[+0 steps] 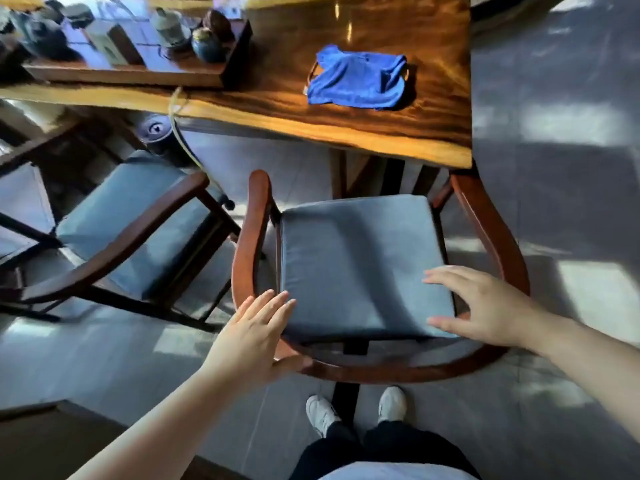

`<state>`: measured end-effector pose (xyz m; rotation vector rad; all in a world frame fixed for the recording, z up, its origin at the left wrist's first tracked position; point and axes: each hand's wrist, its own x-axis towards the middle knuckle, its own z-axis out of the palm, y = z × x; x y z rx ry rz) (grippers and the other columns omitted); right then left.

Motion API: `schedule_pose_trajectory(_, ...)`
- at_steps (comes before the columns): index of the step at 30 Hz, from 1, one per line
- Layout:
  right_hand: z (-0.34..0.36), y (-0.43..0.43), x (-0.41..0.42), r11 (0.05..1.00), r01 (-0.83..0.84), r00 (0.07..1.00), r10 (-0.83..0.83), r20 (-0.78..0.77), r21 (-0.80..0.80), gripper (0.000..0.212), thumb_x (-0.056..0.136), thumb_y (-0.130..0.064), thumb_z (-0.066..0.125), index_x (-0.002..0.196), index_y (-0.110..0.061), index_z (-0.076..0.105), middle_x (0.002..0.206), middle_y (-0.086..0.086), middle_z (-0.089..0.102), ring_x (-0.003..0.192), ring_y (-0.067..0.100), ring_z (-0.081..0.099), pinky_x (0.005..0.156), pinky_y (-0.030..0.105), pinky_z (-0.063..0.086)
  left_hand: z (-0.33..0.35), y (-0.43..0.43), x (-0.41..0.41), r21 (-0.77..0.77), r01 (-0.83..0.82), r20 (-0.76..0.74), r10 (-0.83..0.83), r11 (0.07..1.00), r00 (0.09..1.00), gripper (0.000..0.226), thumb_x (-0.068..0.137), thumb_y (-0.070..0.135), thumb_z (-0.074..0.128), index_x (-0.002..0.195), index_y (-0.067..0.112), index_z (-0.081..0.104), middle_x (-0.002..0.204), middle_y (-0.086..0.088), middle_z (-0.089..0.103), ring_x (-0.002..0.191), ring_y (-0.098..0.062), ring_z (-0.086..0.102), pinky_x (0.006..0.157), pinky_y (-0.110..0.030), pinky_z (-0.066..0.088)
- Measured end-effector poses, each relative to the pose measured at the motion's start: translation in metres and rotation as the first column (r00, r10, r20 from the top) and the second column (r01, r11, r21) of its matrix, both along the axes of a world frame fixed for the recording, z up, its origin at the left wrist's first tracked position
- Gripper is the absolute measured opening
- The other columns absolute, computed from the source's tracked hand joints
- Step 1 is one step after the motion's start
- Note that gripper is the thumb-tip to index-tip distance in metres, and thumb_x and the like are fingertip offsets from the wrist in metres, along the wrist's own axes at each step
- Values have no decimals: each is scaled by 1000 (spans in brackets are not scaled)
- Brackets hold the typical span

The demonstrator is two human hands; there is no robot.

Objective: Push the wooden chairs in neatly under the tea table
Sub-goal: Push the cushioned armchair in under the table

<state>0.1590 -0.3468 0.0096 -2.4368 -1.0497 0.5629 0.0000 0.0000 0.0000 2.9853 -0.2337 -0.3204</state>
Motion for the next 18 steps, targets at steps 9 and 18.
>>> schedule_pose_trajectory(9,-39,-75,-10,950,-124,976,64,-210,-287,105,52,-92,55,138,-34,40,135,-21,38,128,1,32,108,25,28,-54,-41,-6,-112,190,-101,-201,975,974,66,69,64,64,119,22,65,118,3,70,111,-21,64,94,-36,49)
schedule_pose_trajectory(18,-72,-70,-15,958,-154,972,102,-213,-242,47,71,-17,66,115,-32,63,113,-14,65,109,12,54,98,31,40,-57,-38,-1,-205,196,-103,-220,959,970,38,63,20,77,100,26,69,84,14,72,77,-11,68,70,-25,55)
